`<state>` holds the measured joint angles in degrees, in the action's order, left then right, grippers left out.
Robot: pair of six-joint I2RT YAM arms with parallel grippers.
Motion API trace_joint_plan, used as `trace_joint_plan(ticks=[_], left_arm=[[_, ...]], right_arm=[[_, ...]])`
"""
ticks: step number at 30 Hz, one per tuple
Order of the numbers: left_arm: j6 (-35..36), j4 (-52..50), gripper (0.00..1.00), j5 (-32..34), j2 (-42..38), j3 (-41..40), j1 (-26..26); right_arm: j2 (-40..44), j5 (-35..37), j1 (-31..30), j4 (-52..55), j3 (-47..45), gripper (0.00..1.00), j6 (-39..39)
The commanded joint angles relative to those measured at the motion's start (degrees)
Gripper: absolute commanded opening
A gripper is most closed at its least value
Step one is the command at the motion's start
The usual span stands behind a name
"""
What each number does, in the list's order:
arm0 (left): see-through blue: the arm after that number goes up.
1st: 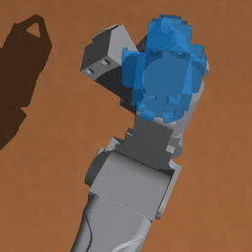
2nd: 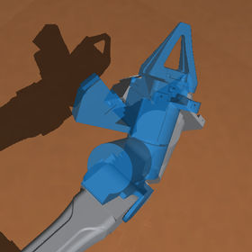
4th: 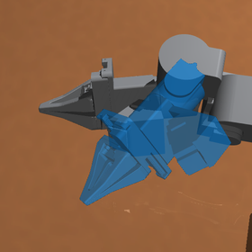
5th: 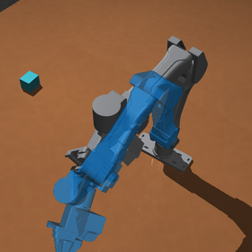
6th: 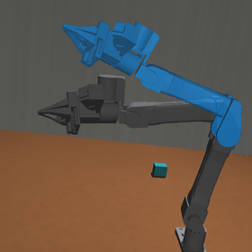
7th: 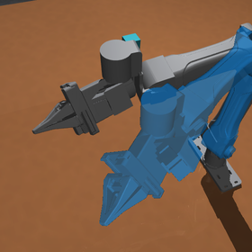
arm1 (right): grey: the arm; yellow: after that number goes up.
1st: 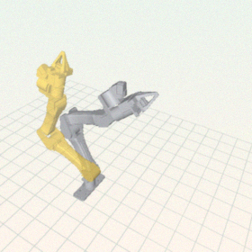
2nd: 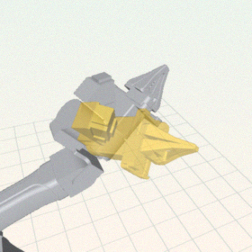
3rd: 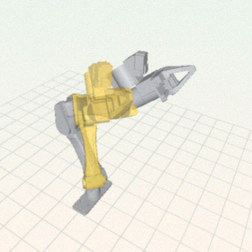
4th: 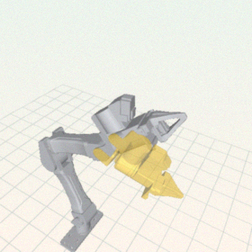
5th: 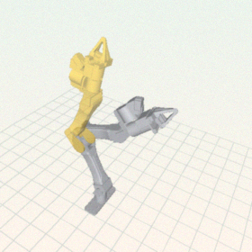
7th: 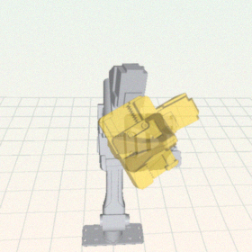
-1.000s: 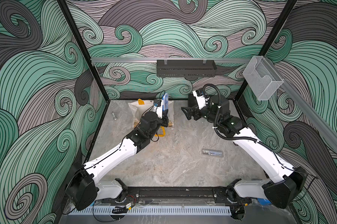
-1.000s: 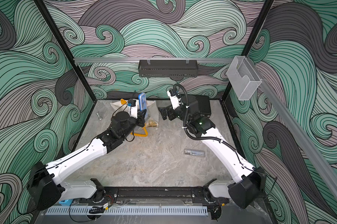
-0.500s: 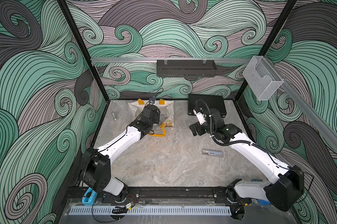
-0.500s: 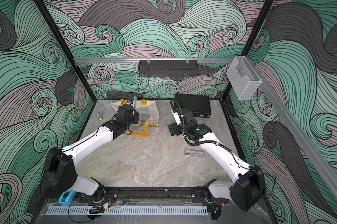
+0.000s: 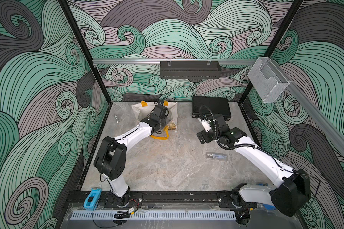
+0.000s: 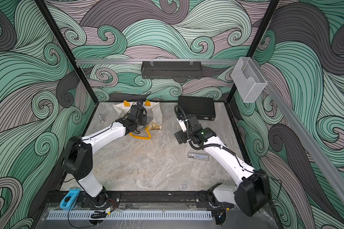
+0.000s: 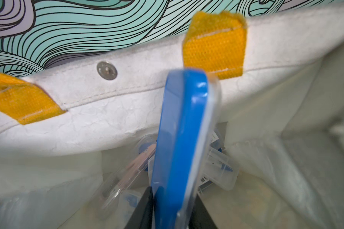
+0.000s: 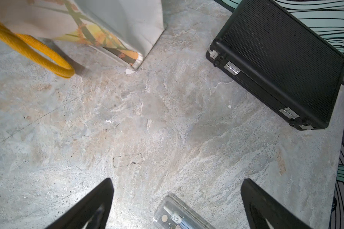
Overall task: Put the compass set into the canvas bag
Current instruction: Place the compass set in the canvas bag.
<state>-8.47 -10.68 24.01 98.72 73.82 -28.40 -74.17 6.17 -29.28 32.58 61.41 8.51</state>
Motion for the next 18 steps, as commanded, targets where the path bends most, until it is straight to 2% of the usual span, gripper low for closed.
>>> trace_joint_plan(ticks=[1,11,14,18], left_arm=[[-1.1,-1.5,0.36,0.1,0.4,2.4,0.8],[-0.3,-0.6,0.66,-1.5,-4.7,1.3,1.0],[-0.7,-1.1,0.73,-4.8,-7.7,0.6,1.0],[-3.2,-1.4,0.79,-13.8,-12.6,-1.5,1.0]], right_arm=[[-0.7,-1.2,0.3,1.3,-0.2,1.00,4.5],[-3.7,-2.5,0.4,4.8,2.0,1.00,17.1],[-4.1,-0.4,0.3,7.7,2.3,1.00,23.6],[-5.0,0.4,0.4,14.4,2.7,0.99,32.1]])
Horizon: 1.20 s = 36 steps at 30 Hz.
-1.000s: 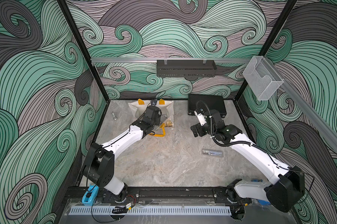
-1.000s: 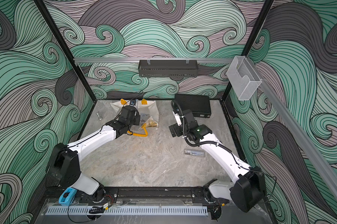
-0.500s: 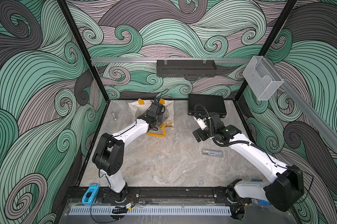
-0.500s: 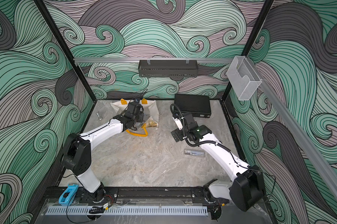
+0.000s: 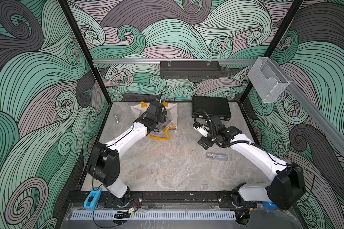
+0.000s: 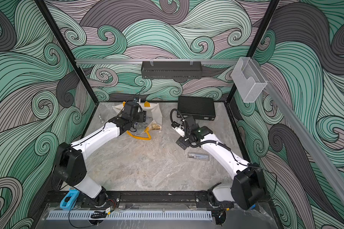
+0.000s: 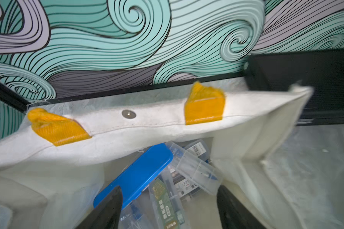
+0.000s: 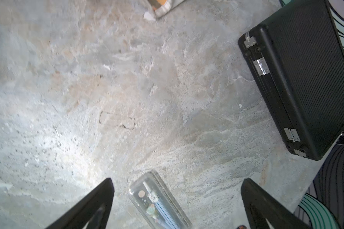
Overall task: Put the compass set into the canvas bag
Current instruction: Place the compass set in the canvas bag, then pick up the compass set at the center of the board.
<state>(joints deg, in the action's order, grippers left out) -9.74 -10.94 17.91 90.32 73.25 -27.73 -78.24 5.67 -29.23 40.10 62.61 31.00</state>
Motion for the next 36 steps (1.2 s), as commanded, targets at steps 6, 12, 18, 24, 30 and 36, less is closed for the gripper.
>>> trace_joint_plan(ticks=[6,12,18,24,30,36], left_arm=[[-5.9,3.8,0.83,-25.5,-11.9,-7.2,0.3],[-9.5,6.4,0.84,-31.5,-17.2,-12.2,0.3],[-10.3,7.6,0.84,-29.2,-22.3,-16.4,0.4],[-10.6,8.3,0.85,-26.6,-25.7,-19.3,0.4],[-11.1,8.0,0.86,-24.2,-27.9,-20.9,0.4],[-11.6,7.5,0.86,-22.8,-29.2,-21.7,0.4]], right_arm=[[-4.7,-4.5,1.4,19.6,2.0,0.96,16.6],[-7.6,-5.5,4.6,22.2,0.0,0.96,17.7],[-8.9,-5.3,8.4,19.6,-3.6,0.93,18.3],[-10.4,-7.2,11.4,14.1,-7.2,0.88,20.5],[-11.4,-7.5,12.0,8.5,-10.3,0.79,22.6],[-14.1,-5.9,12.0,3.4,-11.4,0.72,23.1]])
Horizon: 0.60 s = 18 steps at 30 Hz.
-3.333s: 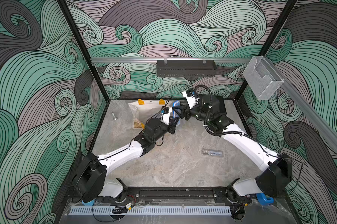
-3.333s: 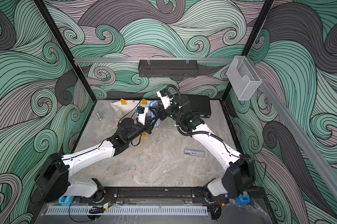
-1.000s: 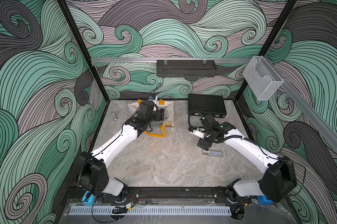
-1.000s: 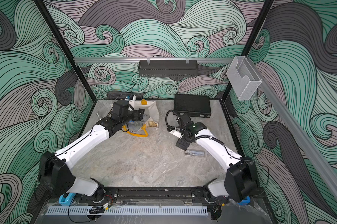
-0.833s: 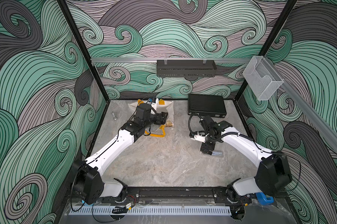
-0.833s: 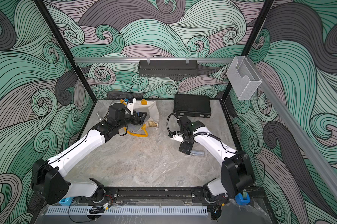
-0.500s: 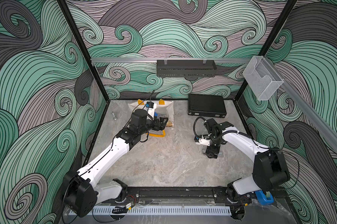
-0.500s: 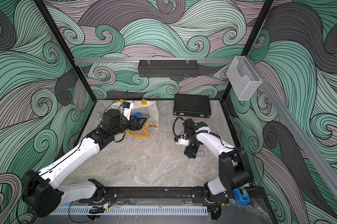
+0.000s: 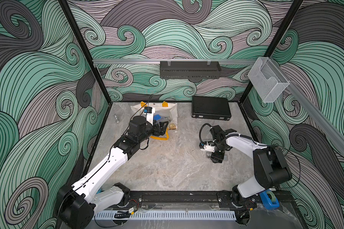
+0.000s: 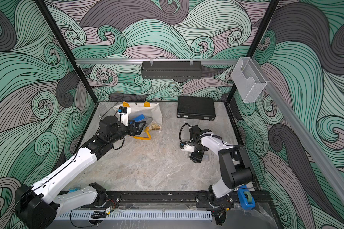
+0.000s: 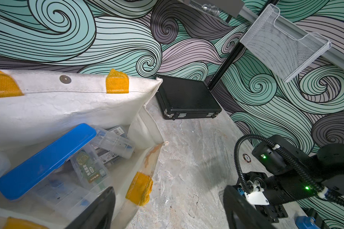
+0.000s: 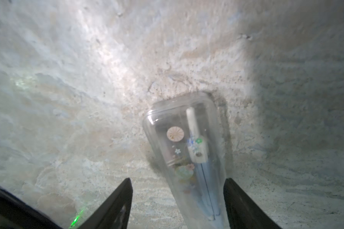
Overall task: Put the compass set into the canvas bag
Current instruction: Pick up the compass set at the center of the board.
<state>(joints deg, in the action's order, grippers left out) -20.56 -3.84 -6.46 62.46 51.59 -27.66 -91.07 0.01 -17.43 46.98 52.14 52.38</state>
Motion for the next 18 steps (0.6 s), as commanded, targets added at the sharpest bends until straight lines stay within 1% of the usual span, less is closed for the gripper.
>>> trace_joint_plan(ticks=[1,3,6,11,14,18], left_arm=[[-0.9,0.4,0.86,1.9,-1.5,-0.4,0.3],[-1.1,0.4,0.86,2.4,-1.9,-0.7,0.3],[-1.4,0.5,0.86,2.7,-2.1,-1.1,0.3],[-1.3,0.6,0.86,3.2,-2.2,-1.1,0.2],[-1.6,0.6,0.86,3.4,-2.3,-1.1,0.3],[-1.5,0.5,0.86,3.7,-2.4,-1.2,0.3]], right_arm=[[-1.6,0.0,0.2,-4.4,-1.2,0.70,1.8],[-2.1,0.0,0.1,-5.7,-1.6,0.69,2.1],[-2.2,-0.5,0.2,-7.5,-1.8,0.63,2.0],[-2.5,-3.0,-0.4,-8.9,-1.6,0.47,1.4],[-2.7,-5.2,-0.6,-8.7,-0.9,0.40,0.8],[-2.5,-8.4,-0.7,-8.9,1.1,0.35,-1.6]])
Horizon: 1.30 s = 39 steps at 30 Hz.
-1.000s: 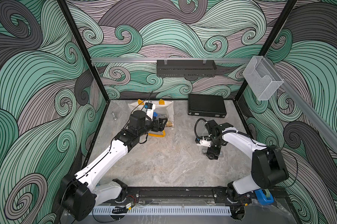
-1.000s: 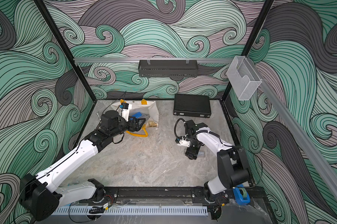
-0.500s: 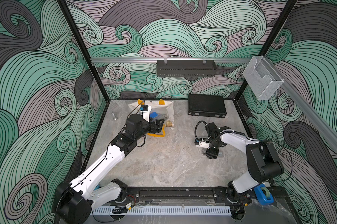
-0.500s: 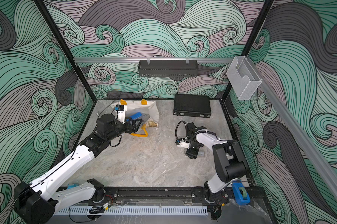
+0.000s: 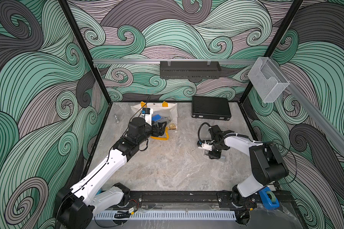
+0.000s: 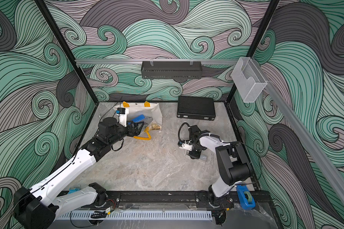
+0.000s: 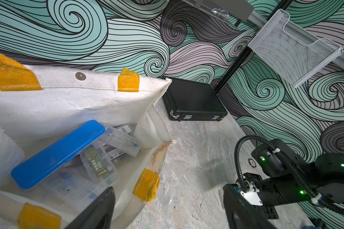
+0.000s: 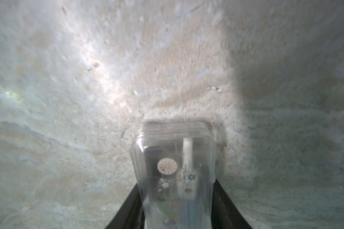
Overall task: Put the compass set into the canvas bag
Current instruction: Pick up the compass set at the center of the board, then place the compass set in the canvas bag.
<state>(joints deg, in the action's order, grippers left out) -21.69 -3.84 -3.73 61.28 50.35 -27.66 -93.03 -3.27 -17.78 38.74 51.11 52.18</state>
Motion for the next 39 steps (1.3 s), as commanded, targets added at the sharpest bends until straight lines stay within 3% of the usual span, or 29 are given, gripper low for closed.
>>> trace_joint_plan(ticks=[1,12,18,22,27,39], left_arm=[[-0.4,0.5,0.87,1.2,-1.2,-0.1,0.3],[0.1,0.5,0.93,-1.2,-1.6,-0.4,0.3],[-3.1,1.9,0.91,-9.4,0.0,0.1,0.3],[-8.2,5.8,0.87,-16.8,3.2,0.7,-0.5],[-8.7,4.6,0.85,-22.5,8.9,5.4,-3.6],[-9.2,4.7,0.58,-20.8,18.4,13.0,-9.8]], right_arm=[[-0.1,-6.1,-0.3,-1.4,2.6,0.35,-2.3],[8.2,-18.0,-1.6,-11.7,8.2,0.35,-15.2],[12.1,-18.8,-4.7,-17.8,9.8,0.33,-21.4],[14.3,-18.8,-7.9,-23.1,9.6,0.33,-22.3],[15.2,-18.2,-10.7,-24.1,10.7,0.33,-22.6],[18.1,-17.3,-12.3,-27.2,9.4,0.33,-24.8]])
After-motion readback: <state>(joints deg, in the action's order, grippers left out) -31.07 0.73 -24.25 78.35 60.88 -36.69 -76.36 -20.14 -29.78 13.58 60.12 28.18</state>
